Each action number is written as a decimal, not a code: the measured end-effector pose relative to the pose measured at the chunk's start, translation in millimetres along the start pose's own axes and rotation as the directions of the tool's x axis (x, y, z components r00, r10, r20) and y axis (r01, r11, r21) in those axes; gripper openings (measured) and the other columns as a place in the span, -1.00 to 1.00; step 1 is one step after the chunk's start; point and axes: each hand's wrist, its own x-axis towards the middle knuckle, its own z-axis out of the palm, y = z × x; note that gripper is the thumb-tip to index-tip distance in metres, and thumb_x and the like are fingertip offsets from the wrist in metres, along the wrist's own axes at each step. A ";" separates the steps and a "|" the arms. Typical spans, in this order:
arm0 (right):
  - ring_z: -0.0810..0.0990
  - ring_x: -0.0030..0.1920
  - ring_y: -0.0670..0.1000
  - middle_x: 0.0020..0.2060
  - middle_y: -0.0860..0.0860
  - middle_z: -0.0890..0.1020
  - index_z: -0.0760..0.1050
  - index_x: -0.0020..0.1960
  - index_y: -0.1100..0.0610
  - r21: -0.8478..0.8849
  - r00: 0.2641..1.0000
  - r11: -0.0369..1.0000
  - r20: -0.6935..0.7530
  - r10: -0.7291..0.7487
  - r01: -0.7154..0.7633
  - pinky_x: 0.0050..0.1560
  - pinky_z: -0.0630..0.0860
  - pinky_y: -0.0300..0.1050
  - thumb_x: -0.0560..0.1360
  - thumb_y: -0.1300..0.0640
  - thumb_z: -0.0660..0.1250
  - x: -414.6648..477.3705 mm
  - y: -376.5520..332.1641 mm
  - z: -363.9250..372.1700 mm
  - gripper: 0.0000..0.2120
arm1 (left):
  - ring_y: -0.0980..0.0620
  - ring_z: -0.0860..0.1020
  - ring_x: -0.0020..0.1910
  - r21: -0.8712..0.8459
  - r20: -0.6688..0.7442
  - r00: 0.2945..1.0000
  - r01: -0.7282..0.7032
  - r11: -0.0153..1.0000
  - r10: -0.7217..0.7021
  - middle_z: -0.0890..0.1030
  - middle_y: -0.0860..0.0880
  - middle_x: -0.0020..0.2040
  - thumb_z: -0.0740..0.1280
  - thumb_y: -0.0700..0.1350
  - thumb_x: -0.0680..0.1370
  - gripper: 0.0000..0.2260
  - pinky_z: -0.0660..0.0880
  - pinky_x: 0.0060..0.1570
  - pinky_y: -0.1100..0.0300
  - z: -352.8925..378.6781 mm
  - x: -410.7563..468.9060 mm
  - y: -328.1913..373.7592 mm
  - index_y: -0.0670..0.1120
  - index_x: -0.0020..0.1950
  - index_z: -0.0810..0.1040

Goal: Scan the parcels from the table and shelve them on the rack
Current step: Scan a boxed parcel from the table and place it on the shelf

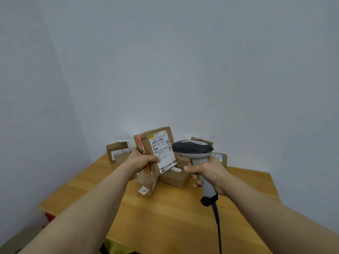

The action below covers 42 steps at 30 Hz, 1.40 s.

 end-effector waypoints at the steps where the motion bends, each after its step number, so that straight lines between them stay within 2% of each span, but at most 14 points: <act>1: 0.37 -0.58 -0.01 -0.55 0.07 0.46 0.49 -0.22 0.23 -0.010 1.000 1.000 -0.001 0.001 -0.001 -0.46 0.50 -0.14 0.42 0.30 0.45 -0.6 -0.5 2.9 -0.86 | 0.03 0.65 -0.13 0.002 -0.006 1.000 0.002 1.000 -0.002 0.67 0.01 -0.10 0.53 -0.29 0.34 -0.69 0.61 -0.20 0.13 -3.7 -0.6 -0.2 0.01 -0.08 0.51; 9: 0.37 -0.60 -0.02 -0.57 0.06 0.46 0.47 -0.28 0.22 -0.091 0.999 0.995 0.028 -0.044 0.046 -0.43 0.50 -0.13 0.41 0.30 0.45 -3.4 -5.2 21.5 -0.83 | 0.05 0.65 -0.14 -0.013 -0.024 0.999 0.043 0.999 -0.043 0.68 0.00 -0.09 0.51 -0.30 0.34 -0.69 0.55 -0.31 0.23 -29.7 -5.9 -10.8 -0.04 -0.01 0.55; 11: 0.37 -0.60 -0.02 -0.57 0.06 0.46 0.47 -0.29 0.22 -0.101 0.998 0.993 0.038 -0.056 0.060 -0.43 0.50 -0.13 0.42 0.30 0.44 -3.7 -5.9 26.1 -0.82 | 0.02 0.66 -0.12 -0.006 -0.028 0.998 0.055 0.998 -0.055 0.69 -0.03 -0.06 0.51 -0.29 0.35 -0.68 0.57 -0.26 0.20 -36.5 -4.2 -13.2 -0.08 0.04 0.57; 15: 0.38 -0.59 -0.03 -0.56 0.05 0.46 0.48 -0.27 0.21 -0.129 0.997 0.989 0.045 -0.070 0.075 -0.43 0.52 -0.14 0.43 0.29 0.44 -3.6 -8.3 34.6 -0.84 | -0.05 0.65 -0.05 0.017 -0.032 0.997 0.072 0.997 -0.072 0.68 -0.08 -0.01 0.51 -0.26 0.36 -0.67 0.61 -0.03 0.06 -48.1 -0.5 -17.9 -0.12 0.09 0.57; 17: 0.39 -0.59 -0.03 -0.56 0.05 0.46 0.49 -0.27 0.21 -0.140 0.997 0.987 0.049 -0.066 0.073 -0.43 0.53 -0.14 0.43 0.29 0.44 -2.9 -9.9 37.9 -0.84 | -0.05 0.65 -0.04 0.020 -0.031 0.997 0.077 0.997 -0.076 0.68 -0.07 -0.01 0.51 -0.26 0.36 -0.67 0.61 0.00 0.04 -52.1 0.5 -19.6 -0.11 0.09 0.57; 22: 0.39 -0.60 -0.04 -0.57 0.04 0.47 0.48 -0.27 0.21 -0.157 0.999 0.987 0.038 -0.039 0.044 -0.43 0.53 -0.15 0.43 0.28 0.44 -1.9 -10.0 44.3 -0.84 | -0.03 0.65 -0.07 -0.005 -0.031 0.996 0.087 0.996 -0.087 0.68 -0.08 0.00 0.51 -0.28 0.35 -0.69 0.59 -0.17 0.14 -60.7 2.3 -24.1 -0.12 0.06 0.58; 27: 0.39 -0.59 -0.03 -0.56 0.04 0.48 0.50 -0.27 0.22 -0.175 0.997 0.983 0.058 -0.049 0.059 -0.39 0.53 -0.12 0.44 0.28 0.44 0.4 -10.6 55.3 -0.84 | -0.05 0.66 -0.08 -0.013 -0.027 0.995 0.095 0.995 -0.095 0.69 -0.10 -0.01 0.51 -0.30 0.36 -0.68 0.60 -0.17 0.10 -68.0 3.3 -29.4 -0.15 0.08 0.58; 30: 0.40 -0.57 -0.02 -0.53 0.07 0.49 0.51 -0.23 0.23 -0.119 0.998 0.992 0.052 -0.033 0.039 -0.39 0.53 -0.12 0.42 0.30 0.45 3.1 -9.8 64.5 -0.88 | -0.02 0.66 -0.17 -0.033 -0.015 0.995 0.102 0.994 -0.103 0.69 -0.10 -0.03 0.50 -0.30 0.36 -0.68 0.57 -0.36 0.19 -72.7 3.9 -32.3 -0.17 0.08 0.57; 33: 0.44 -0.54 0.01 -0.49 0.08 0.54 0.52 -0.09 0.29 -0.048 0.999 0.999 -0.035 -0.011 0.009 -0.38 0.53 -0.10 0.38 0.30 0.50 8.3 -4.7 71.7 -0.81 | 0.04 0.64 -0.14 -0.077 0.023 0.993 0.114 0.990 -0.113 0.68 -0.05 -0.06 0.51 -0.27 0.37 -0.68 0.55 -0.41 0.25 -80.1 1.8 -35.0 -0.11 0.07 0.56; 37: 0.53 -0.50 0.00 -0.42 0.08 0.64 0.52 -0.05 0.29 0.050 0.975 0.999 -0.222 0.023 -0.012 -0.40 0.54 -0.15 0.34 0.36 0.51 16.1 7.1 79.5 -0.76 | -0.03 0.62 0.06 -0.113 0.140 0.978 0.172 0.979 -0.155 0.69 -0.06 0.03 0.51 -0.22 0.36 -0.60 0.60 -0.11 0.10 -95.3 -1.4 -42.7 -0.09 0.18 0.54; 40: 0.68 -0.21 0.06 -0.23 0.09 0.69 0.54 -0.04 0.21 0.095 0.947 0.995 -0.318 0.044 -0.014 -0.36 0.60 -0.12 0.32 0.35 0.53 16.9 20.1 88.1 -0.73 | -0.02 0.63 0.09 -0.150 0.269 0.952 0.192 0.970 -0.147 0.69 -0.03 0.05 0.48 -0.22 0.39 -0.61 0.60 -0.10 0.11 -105.3 -11.9 -50.2 -0.08 0.21 0.56; 42: 0.69 -0.12 0.10 -0.16 0.10 0.69 0.55 -0.01 0.19 0.104 0.939 0.994 -0.339 0.053 -0.019 -0.32 0.64 -0.08 0.31 0.33 0.54 13.5 26.3 97.5 -0.70 | -0.02 0.63 0.10 -0.182 0.316 0.938 0.206 0.961 -0.141 0.69 -0.03 0.06 0.46 -0.21 0.41 -0.63 0.60 -0.05 0.07 -110.5 -25.4 -55.0 -0.06 0.20 0.57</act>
